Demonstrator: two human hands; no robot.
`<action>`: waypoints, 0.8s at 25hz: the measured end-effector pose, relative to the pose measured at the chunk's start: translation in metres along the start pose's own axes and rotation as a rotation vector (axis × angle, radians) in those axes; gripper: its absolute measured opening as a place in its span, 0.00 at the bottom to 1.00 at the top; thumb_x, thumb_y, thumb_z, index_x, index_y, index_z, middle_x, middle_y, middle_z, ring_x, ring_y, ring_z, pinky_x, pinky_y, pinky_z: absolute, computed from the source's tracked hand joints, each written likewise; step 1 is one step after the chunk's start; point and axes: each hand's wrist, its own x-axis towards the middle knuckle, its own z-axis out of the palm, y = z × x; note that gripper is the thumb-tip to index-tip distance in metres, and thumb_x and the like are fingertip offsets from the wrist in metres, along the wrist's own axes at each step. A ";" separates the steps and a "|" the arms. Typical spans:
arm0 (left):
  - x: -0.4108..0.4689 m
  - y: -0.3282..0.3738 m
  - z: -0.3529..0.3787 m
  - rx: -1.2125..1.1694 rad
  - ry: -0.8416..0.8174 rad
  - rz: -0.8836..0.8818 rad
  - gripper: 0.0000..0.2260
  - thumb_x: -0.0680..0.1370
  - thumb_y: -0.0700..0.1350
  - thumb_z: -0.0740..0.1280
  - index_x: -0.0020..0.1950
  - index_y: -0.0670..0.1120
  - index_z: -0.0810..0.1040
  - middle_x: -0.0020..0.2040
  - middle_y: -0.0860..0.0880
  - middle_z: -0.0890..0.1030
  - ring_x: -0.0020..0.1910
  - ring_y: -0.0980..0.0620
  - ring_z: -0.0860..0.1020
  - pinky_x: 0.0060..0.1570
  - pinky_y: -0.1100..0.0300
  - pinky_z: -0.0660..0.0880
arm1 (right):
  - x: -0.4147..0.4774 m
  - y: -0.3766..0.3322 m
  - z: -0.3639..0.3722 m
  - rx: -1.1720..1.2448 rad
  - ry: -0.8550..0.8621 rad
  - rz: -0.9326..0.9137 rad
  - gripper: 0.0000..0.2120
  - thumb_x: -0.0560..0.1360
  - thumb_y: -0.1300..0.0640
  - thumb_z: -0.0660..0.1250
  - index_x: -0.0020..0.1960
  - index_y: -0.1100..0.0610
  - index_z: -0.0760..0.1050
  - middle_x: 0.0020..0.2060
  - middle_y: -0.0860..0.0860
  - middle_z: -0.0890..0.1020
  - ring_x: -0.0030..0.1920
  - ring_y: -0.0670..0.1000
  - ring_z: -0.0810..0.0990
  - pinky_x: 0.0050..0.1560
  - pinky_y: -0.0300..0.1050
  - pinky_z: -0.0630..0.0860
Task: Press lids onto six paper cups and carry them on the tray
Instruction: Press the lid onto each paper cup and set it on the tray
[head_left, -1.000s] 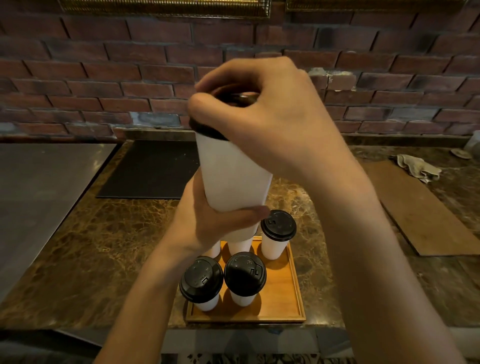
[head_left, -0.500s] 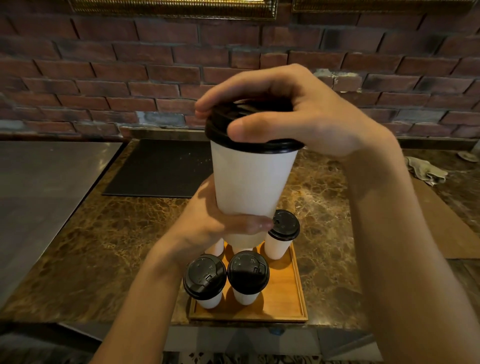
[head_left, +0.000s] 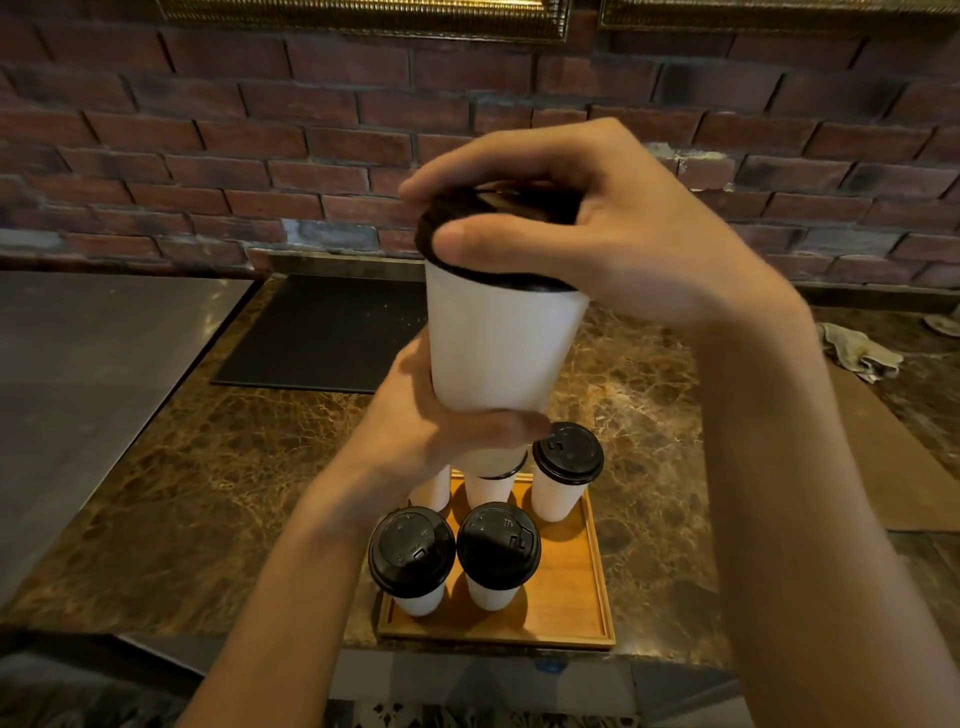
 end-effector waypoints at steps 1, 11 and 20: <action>-0.002 0.002 -0.004 -0.027 -0.072 -0.020 0.32 0.56 0.50 0.77 0.59 0.56 0.72 0.50 0.59 0.81 0.51 0.58 0.80 0.42 0.66 0.78 | -0.002 0.004 -0.004 0.073 -0.059 -0.057 0.14 0.77 0.53 0.67 0.62 0.52 0.76 0.55 0.45 0.79 0.56 0.41 0.79 0.49 0.34 0.75; -0.004 0.002 0.012 0.051 0.043 0.109 0.27 0.57 0.52 0.76 0.53 0.62 0.71 0.48 0.69 0.78 0.48 0.67 0.78 0.37 0.73 0.76 | -0.005 -0.005 0.012 -0.082 0.121 0.122 0.09 0.76 0.46 0.67 0.55 0.43 0.81 0.48 0.37 0.81 0.52 0.39 0.78 0.49 0.37 0.77; -0.008 0.012 0.001 0.011 -0.097 0.074 0.28 0.57 0.45 0.78 0.54 0.60 0.75 0.48 0.62 0.81 0.49 0.64 0.80 0.39 0.71 0.77 | -0.009 -0.007 -0.001 0.004 -0.022 -0.050 0.14 0.76 0.50 0.68 0.61 0.52 0.78 0.54 0.45 0.80 0.54 0.42 0.79 0.49 0.36 0.76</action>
